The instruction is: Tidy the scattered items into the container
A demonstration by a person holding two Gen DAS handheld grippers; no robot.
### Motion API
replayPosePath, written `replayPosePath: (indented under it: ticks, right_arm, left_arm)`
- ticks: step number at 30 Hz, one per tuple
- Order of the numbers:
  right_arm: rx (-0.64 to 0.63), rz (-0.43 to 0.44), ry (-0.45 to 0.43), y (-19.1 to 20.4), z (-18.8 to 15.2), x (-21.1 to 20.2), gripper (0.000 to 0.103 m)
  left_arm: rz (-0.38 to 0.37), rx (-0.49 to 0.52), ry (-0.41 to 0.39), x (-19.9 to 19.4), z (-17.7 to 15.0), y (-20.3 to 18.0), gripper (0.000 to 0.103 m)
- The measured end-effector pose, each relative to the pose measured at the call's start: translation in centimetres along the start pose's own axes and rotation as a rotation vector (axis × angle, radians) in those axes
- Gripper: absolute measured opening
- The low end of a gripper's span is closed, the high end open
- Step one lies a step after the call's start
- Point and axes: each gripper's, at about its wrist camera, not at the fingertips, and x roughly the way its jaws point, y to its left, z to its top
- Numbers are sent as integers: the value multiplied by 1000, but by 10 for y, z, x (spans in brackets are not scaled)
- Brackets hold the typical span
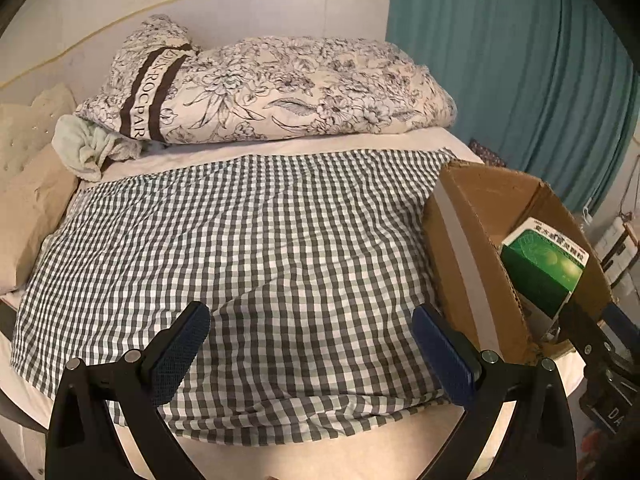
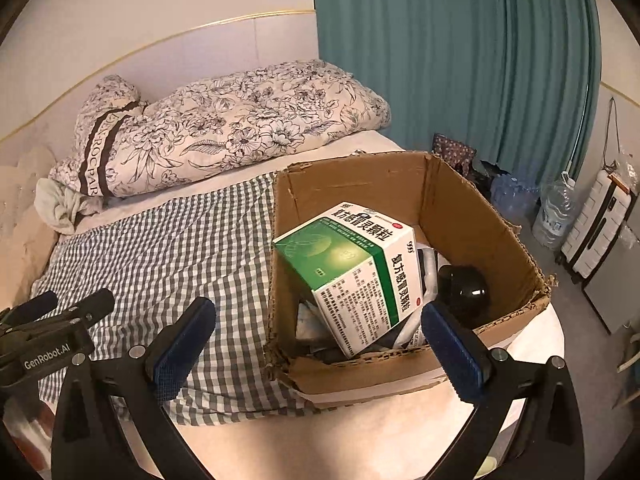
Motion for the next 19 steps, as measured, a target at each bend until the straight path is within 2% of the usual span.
replayPosePath:
  ticks: [5, 12, 19]
  right_arm:
    - [-2, -11, -11, 4, -1, -1, 103]
    - [12, -12, 1, 2, -4, 1, 103]
    - [21, -9, 13, -2, -9, 5, 103]
  left_arm:
    - [-7, -13, 14, 2, -1, 0, 103]
    - [55, 5, 24, 4, -1, -2, 103]
    - [76, 30, 13, 3, -6, -5, 103]
